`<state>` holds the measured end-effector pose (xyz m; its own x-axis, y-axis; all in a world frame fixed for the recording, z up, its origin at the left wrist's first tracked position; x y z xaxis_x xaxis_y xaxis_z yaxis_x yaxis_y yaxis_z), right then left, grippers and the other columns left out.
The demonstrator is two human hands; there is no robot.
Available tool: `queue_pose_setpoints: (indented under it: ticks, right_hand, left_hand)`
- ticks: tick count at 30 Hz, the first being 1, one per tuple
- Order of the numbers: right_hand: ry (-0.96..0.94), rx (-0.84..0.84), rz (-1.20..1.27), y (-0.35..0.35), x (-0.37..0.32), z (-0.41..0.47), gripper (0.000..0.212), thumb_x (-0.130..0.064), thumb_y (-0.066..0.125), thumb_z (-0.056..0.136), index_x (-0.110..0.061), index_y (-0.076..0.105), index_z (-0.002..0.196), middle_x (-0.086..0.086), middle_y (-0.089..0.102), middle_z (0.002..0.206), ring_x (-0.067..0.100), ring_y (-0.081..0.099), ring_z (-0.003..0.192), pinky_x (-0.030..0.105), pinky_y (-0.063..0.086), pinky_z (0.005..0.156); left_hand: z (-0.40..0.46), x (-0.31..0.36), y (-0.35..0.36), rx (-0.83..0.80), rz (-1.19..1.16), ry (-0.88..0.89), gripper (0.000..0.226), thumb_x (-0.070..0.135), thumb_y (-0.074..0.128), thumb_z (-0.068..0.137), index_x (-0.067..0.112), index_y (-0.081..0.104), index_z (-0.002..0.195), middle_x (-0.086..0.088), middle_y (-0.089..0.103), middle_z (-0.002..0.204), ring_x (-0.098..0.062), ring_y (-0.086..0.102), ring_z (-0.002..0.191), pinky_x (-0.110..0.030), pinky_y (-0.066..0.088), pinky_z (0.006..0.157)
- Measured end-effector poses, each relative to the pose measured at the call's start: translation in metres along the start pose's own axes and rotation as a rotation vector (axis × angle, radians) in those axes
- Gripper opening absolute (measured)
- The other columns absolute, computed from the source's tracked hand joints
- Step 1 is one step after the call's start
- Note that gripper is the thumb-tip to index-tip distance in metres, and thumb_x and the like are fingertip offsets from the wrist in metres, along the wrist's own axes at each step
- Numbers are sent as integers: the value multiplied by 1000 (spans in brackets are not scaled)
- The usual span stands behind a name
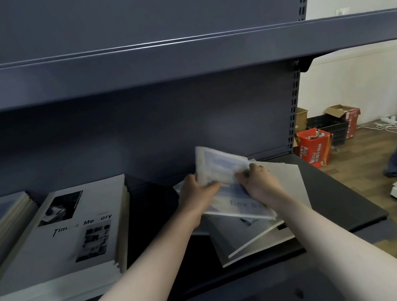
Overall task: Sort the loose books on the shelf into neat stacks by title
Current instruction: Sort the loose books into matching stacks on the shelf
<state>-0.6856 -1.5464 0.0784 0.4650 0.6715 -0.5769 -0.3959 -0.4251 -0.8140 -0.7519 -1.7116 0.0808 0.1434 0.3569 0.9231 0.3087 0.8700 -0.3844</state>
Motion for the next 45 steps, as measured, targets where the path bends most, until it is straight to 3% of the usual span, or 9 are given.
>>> queue_pose_setpoints:
  ticks: [4, 9, 14, 20, 24, 32, 35, 39, 45]
  right_hand:
    - [-23, 0, 147, 4, -20, 9, 50, -42, 47, 95, 3, 55, 115, 22, 59, 118, 36, 55, 112, 33, 38, 79]
    - [-64, 4, 316, 13, -65, -2, 39, -44, 53, 93, -8, 52, 79, 9, 55, 77, 24, 52, 78, 31, 33, 60]
    - [-93, 10, 344, 34, -118, -20, 55, -53, 54, 89, -4, 55, 113, 7, 55, 93, 22, 52, 85, 30, 36, 69]
    - [-132, -6, 324, 83, -214, -52, 62, -57, 51, 89, -6, 53, 125, 12, 63, 114, 30, 58, 107, 30, 37, 73]
    - [-139, -15, 295, 120, -278, -76, 62, -58, 49, 90, -8, 52, 126, 12, 62, 117, 30, 59, 107, 29, 36, 72]
    - [-167, -63, 302, 189, -365, -109, 63, -52, 52, 90, 0, 52, 124, 19, 61, 120, 33, 57, 111, 30, 36, 73]
    - [-146, -79, 270, 205, -382, -117, 61, -53, 53, 89, -2, 52, 123, 17, 62, 118, 32, 58, 109, 32, 39, 74]
    - [-118, -100, 205, 218, -397, -122, 59, -51, 55, 87, -3, 56, 121, 16, 64, 116, 32, 59, 108, 33, 38, 76]
    - [-124, -176, 135, 248, -409, -125, 63, -55, 54, 87, -4, 53, 125, 14, 62, 120, 32, 58, 110, 32, 39, 76]
  left_hand:
    - [-5, 6, -30, 84, -17, 66, 29, 25, 69, 82, 10, 49, 97, -6, 56, 94, -24, 58, 90, -31, 44, 74]
    - [-11, 5, -79, 133, -54, 98, 29, 25, 67, 84, 11, 50, 102, -5, 57, 96, -21, 58, 89, -31, 45, 72]
    - [-16, 2, -139, 134, 13, 126, 36, 25, 67, 84, 7, 50, 111, -3, 58, 99, -14, 55, 85, -19, 39, 57]
    - [-26, -20, -252, 212, 164, 122, 44, 28, 70, 80, 2, 54, 112, -8, 60, 102, -23, 59, 94, -26, 42, 71]
    - [-35, -43, -327, 274, 224, 128, 41, 28, 71, 79, 1, 56, 106, -10, 60, 99, -28, 61, 98, -27, 41, 71]
    - [-36, -92, -428, 214, 297, 102, 32, 32, 69, 76, 4, 65, 92, -5, 66, 81, -20, 65, 79, -25, 40, 54]
    - [-37, -102, -448, 211, 354, 128, 24, 29, 67, 79, 7, 67, 88, -6, 69, 82, -14, 63, 72, -24, 41, 55]
    - [-35, -119, -467, 228, 372, 104, 34, 45, 67, 72, 22, 64, 96, 2, 69, 89, -16, 65, 83, -31, 51, 74]
    - [-36, -134, -482, 251, 466, 38, 29, 39, 68, 81, 20, 48, 90, -2, 58, 98, -21, 59, 95, -26, 39, 70]
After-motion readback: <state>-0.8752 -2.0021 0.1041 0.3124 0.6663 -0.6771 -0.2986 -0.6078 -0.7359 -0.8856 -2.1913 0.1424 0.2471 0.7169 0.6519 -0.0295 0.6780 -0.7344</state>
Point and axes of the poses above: each hand's wrist, its own z-axis towards the middle knuckle, its own y-axis out of the palm, x = y × z, the point moved 9 cm from there along z, towards the middle knuckle
